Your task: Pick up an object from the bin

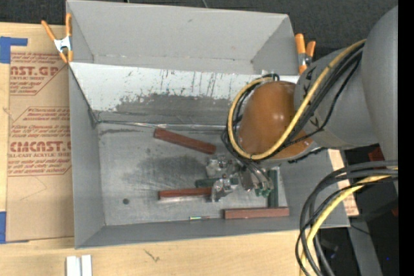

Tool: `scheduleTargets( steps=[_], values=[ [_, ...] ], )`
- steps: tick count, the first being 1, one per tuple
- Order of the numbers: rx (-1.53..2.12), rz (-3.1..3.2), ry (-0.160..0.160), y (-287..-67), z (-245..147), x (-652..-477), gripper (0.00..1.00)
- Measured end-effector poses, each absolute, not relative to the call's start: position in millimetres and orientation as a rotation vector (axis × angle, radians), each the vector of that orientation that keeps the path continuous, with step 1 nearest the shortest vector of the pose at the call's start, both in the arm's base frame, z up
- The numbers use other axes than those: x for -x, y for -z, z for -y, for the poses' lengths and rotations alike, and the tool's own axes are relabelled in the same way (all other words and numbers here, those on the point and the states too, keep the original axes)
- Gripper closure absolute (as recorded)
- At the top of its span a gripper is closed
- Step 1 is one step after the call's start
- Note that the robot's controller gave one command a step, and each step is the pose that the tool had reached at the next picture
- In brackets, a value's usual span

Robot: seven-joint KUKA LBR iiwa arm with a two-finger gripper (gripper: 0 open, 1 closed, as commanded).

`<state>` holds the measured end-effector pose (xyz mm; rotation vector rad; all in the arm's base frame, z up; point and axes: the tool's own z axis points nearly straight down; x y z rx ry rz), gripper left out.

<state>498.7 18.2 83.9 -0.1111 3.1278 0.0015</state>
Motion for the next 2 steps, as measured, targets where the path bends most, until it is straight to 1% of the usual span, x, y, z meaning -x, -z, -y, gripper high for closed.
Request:
scheduleTargets(
  steps=[1,2],
  values=[
    [0.111,-3.128,-0.002,-83.8,-18.2,-498.6,1.0],
    [0.064,-3.14,0.0,-200.3,-13.6,-502.2,1.0]
  ],
)
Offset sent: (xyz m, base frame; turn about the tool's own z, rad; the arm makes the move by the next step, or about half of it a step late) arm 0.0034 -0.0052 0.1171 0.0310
